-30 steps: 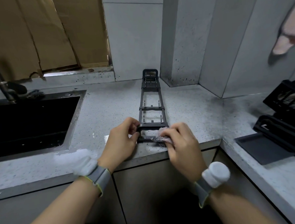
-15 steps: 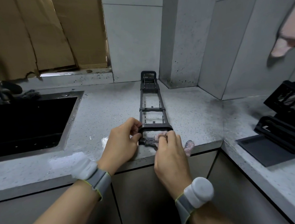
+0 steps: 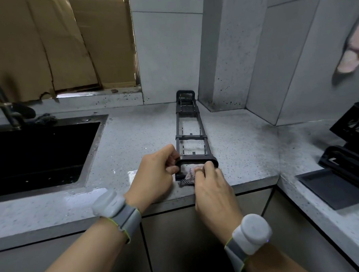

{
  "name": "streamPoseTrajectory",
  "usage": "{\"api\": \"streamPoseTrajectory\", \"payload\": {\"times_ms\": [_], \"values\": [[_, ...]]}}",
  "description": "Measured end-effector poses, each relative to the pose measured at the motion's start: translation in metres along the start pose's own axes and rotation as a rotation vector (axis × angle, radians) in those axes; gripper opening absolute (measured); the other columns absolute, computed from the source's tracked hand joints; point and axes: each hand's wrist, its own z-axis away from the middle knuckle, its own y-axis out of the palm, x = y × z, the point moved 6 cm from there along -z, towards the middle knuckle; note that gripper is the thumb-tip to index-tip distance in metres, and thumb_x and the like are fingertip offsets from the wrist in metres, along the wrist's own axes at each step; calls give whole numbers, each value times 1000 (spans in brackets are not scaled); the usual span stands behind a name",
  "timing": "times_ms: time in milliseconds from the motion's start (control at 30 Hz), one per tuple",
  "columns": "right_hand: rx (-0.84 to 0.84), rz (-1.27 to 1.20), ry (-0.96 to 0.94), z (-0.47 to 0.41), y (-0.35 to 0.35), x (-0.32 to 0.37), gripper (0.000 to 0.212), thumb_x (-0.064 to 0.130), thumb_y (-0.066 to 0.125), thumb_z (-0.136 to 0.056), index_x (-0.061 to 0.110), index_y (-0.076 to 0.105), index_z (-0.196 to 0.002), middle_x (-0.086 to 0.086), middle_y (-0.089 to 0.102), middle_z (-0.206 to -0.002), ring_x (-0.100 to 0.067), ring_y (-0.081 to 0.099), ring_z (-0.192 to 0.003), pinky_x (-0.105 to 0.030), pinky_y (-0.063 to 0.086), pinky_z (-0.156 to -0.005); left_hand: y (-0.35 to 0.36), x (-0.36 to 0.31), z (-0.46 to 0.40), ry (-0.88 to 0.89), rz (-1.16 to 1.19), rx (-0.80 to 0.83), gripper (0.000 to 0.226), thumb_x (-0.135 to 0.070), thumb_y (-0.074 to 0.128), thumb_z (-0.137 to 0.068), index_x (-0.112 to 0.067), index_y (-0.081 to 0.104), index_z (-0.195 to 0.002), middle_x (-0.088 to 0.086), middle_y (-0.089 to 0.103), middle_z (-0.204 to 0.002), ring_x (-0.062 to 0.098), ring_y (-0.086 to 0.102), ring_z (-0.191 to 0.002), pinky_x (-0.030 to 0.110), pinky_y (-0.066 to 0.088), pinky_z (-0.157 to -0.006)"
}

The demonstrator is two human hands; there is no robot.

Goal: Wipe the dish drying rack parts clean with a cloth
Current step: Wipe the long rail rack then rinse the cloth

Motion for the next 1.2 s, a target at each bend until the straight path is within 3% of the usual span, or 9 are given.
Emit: {"api": "streamPoseTrajectory", "payload": {"times_ms": [167,367,467,633,767,900,1000,1133,1200], "values": [[-24,-99,13,-3,9,28,36,2,53,-69,5,66,-103,-8,55,-94,-26,57,-77,-34,51,-58,-1,0,-2,5,-1,33,24,-2,72,-83,-21,59,-89,-11,64,-76,3,59,-75,10,40,-64],[70,-281,-87,1,8,20,34,-2,57,-81,6,61,-114,-5,50,-106,-24,52,-91,-36,53,-72,-5,5,-4,5,36,91,29,-3,73,-86,-29,59,-87,-10,68,-81,8,65,-79,23,51,-75],[28,-367,-210,3,-7,19,25,-4,58,-80,6,63,-102,-4,50,-101,-23,52,-89,-38,52,-71,-6,8,-6,-18,109,105,28,0,73,-85,-26,63,-88,-8,70,-83,5,66,-79,22,53,-78],[-78,-385,-276,-1,-11,26,36,-6,56,-82,5,64,-115,-7,54,-108,-25,54,-94,-37,53,-72,-8,9,-8,11,182,171,34,7,63,-90,-28,65,-88,-6,72,-89,8,68,-87,23,54,-81],[21,-355,-252,-3,4,30,29,-3,53,-77,5,67,-101,-7,56,-104,-26,54,-92,-40,53,-71,-12,10,-8,-25,290,205,35,16,52,-88,-14,69,-94,-2,72,-88,8,67,-86,23,54,-83],[162,-418,-267,-3,2,22,29,-2,53,-77,10,71,-96,0,58,-100,-17,53,-93,-30,50,-78,-10,14,-1,-52,328,187,38,13,53,-88,-20,69,-96,-9,72,-87,6,67,-89,24,53,-84],[255,-585,-132,-8,-22,-6,34,-6,53,-83,17,74,-97,10,58,-99,1,51,-92,-8,38,-80,-9,14,7,-53,298,137,33,6,57,-90,-23,69,-101,-8,72,-94,4,67,-95,27,54,-87],[102,-739,65,-32,-69,-60,42,-14,48,-82,21,70,-85,12,64,-95,2,59,-88,-7,42,-70,-11,-2,12,32,151,-21,26,-5,60,-90,-24,66,-106,-13,69,-100,4,63,-96,20,50,-85],[80,-757,142,-48,-78,-82,43,-12,45,-86,23,69,-86,15,65,-86,4,61,-72,-7,41,-59,-6,-25,12,177,10,-108,22,-11,61,-90,-21,64,-109,-10,65,-101,7,56,-97,20,44,-87]]}}
